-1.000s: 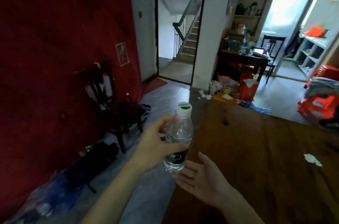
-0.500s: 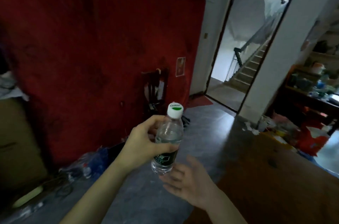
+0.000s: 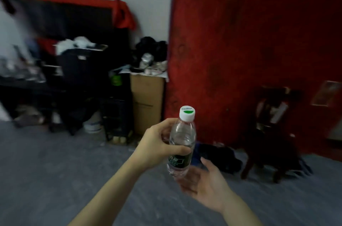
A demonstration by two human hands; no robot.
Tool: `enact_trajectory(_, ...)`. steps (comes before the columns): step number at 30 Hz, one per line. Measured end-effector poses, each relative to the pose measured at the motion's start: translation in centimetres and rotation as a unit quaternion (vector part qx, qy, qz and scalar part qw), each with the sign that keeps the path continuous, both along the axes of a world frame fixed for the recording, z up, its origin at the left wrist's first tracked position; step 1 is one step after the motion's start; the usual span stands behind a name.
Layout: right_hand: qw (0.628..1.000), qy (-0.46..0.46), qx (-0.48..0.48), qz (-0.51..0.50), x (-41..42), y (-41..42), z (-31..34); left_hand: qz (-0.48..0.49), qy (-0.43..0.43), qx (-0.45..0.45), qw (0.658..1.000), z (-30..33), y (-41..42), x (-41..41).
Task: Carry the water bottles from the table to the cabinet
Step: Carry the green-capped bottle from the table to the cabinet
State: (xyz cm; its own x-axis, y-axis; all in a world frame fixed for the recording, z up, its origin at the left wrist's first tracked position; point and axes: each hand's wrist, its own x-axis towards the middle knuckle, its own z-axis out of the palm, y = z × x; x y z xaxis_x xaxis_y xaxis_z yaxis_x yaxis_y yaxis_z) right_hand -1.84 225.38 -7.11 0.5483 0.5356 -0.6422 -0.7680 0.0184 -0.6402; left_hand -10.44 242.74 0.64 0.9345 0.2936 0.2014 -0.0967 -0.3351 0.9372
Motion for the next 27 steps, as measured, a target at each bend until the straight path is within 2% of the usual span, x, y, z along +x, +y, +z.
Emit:
enact_trajectory(5,0.991,0.014,0.015,0.129,-5.5,8.8,-0.2,0.129,0.009,0.015,0.991,0.7,5.2,-9.2)
enact_trajectory(13,0.95,-0.003,0.003,0.311,-18.2,20.6,1.4,0.318,0.005,0.023,0.948,1.5,12.0,-26.0)
enact_trajectory(21,0.912,0.006,0.011,0.41,-31.9,27.7,1.5,0.405,0.01,0.042,0.913,1.6,16.3,-40.5)
enact_trajectory(27,0.897,0.002,0.009,0.443,-37.8,31.9,1.2,0.434,0.013,0.063,0.899,1.0,19.5,-46.8)
